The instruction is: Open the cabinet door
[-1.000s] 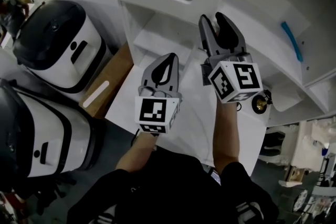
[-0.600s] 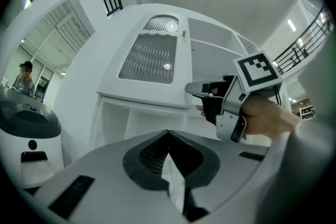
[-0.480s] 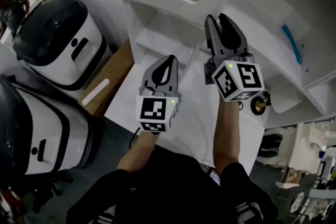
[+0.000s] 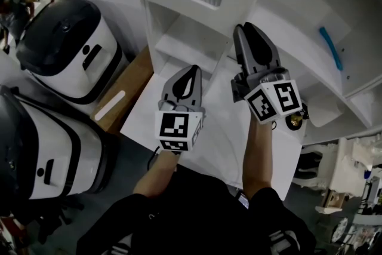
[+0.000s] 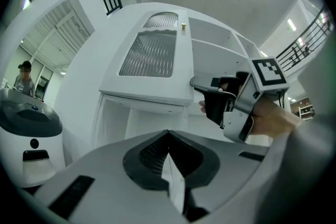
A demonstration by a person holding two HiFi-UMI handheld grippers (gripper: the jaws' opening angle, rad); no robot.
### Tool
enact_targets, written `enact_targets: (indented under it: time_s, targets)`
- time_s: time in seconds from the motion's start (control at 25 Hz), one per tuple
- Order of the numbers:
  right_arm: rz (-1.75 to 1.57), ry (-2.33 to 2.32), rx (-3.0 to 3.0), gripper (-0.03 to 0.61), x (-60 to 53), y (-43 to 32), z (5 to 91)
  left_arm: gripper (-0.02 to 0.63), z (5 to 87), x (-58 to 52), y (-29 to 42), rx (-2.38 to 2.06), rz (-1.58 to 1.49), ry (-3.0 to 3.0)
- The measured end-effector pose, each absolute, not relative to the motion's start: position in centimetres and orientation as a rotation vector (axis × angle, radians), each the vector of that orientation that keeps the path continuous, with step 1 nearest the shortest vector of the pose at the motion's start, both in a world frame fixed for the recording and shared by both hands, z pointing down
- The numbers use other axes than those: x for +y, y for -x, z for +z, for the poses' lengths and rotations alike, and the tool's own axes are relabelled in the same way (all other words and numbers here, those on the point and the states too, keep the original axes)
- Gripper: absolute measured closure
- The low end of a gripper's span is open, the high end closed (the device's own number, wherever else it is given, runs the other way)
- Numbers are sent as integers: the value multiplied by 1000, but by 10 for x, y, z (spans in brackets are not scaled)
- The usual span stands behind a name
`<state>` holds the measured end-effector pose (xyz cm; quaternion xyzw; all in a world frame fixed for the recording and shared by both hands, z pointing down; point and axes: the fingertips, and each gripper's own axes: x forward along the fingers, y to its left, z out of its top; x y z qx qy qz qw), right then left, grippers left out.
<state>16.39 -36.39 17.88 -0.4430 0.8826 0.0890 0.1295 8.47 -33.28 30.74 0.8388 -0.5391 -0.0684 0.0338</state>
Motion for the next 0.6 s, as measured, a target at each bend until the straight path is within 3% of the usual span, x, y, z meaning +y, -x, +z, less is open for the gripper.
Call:
enact_targets:
  time_s: [0.6]
  targets:
    - [245,1116,2521,503,-323,-143,180,603,313,-315,-63,-1665,-213,-2568]
